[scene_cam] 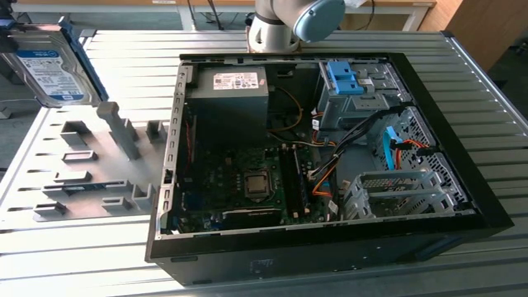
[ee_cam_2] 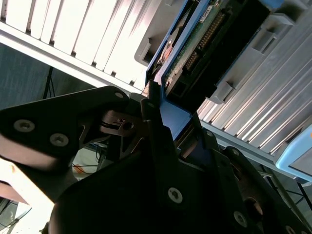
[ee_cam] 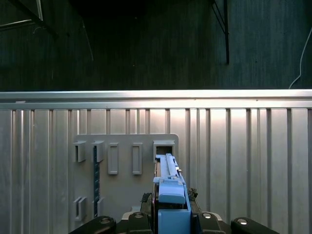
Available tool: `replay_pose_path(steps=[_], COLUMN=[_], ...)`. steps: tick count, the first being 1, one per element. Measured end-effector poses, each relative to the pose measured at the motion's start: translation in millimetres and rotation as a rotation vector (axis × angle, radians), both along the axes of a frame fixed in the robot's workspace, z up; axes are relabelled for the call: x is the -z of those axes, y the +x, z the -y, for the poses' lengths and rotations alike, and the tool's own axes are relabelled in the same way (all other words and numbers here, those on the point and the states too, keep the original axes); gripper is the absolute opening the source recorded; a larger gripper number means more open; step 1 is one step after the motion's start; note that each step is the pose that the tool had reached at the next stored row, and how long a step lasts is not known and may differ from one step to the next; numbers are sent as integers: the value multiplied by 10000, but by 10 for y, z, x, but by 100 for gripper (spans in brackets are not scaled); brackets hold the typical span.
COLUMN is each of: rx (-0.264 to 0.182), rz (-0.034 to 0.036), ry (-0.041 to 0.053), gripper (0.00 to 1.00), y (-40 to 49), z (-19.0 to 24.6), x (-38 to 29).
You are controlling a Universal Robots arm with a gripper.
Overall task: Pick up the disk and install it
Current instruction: 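Pick up the disk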
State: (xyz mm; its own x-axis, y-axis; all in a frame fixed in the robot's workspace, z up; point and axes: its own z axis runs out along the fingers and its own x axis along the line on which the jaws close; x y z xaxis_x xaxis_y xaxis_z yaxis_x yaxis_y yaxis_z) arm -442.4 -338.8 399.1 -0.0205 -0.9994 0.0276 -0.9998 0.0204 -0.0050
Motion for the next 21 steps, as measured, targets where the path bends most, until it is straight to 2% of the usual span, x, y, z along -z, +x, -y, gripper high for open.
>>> replay_pose_path(steps=[9,21], rx=[0,0], rz=[1,0], ry=[1,0], gripper=[36,36], y=[0,0], z=[0,0], x=[-56,-162])
